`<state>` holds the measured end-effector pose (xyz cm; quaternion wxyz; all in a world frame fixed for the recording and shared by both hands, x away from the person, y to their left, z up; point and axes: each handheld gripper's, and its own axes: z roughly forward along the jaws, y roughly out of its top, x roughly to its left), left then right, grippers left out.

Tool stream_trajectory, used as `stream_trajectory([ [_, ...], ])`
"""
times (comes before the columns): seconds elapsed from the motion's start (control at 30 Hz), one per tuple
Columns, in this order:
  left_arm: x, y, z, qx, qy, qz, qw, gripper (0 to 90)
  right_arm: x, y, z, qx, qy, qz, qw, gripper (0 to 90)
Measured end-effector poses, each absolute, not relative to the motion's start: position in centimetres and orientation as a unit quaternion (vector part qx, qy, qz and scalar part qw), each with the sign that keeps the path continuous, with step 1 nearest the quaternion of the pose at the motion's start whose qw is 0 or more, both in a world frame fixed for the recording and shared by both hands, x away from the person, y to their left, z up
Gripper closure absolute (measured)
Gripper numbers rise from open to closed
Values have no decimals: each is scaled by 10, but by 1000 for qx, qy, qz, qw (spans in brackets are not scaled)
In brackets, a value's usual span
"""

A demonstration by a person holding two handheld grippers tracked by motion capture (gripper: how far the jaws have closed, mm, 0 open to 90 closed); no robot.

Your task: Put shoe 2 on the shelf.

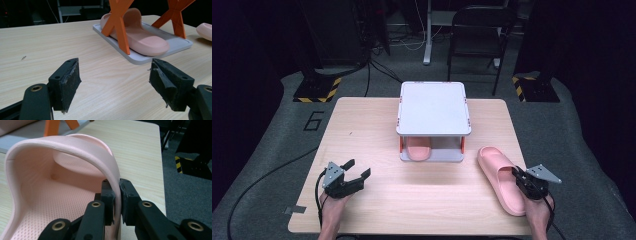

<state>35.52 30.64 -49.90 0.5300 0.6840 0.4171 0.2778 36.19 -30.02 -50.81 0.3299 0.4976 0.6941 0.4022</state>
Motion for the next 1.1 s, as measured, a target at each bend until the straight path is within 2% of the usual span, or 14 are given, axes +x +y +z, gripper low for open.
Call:
stream_trajectory([
  [0.3,367,280,-460,701,368,274,547,256,348,-278,-489,463,712,427,311,823],
  [0.67,417,224,-393,723,319,249,559,306,362,-219,-486,411,752,430,284,820],
  [0.83,446,199,-384,733,319,220,559,307,377,-198,-485,420,750,429,278,819],
  [0.93,465,186,-385,748,324,216,537,310,388,-187,-486,426,747,429,276,817],
  [1.1,475,178,-389,756,334,217,520,312,404,-170,-487,426,750,418,284,815],
])
